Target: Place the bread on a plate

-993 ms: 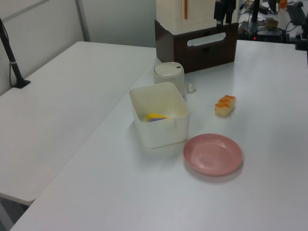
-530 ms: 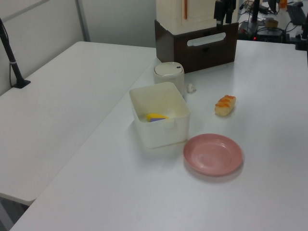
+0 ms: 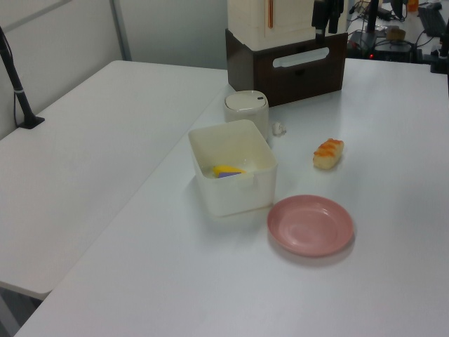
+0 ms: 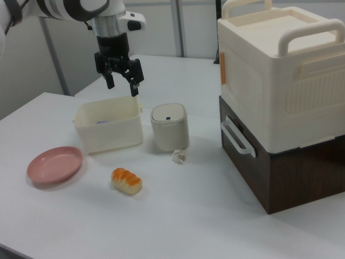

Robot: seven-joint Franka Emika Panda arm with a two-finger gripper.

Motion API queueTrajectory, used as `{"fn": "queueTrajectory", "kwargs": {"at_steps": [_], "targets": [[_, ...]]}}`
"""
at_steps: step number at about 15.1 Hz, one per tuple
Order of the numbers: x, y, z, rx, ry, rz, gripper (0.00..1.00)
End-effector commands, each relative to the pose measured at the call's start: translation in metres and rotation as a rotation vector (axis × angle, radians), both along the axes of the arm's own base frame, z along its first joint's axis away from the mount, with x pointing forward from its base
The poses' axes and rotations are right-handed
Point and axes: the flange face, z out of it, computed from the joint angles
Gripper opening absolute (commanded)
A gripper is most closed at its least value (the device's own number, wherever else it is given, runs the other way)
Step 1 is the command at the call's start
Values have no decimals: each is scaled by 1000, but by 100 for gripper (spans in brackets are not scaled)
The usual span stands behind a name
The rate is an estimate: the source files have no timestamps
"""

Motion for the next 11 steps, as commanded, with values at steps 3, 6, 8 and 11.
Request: {"fn": "queueTrajectory", "kwargs": {"at_steps": [3, 6, 8, 11], "targets": [[-4, 16, -3, -15, 6, 38, 100], [-4, 16, -2, -17, 5, 38, 100], [-5, 14, -4, -34, 9, 61, 100], [-6, 15, -14, -49, 32, 95, 100]]}}
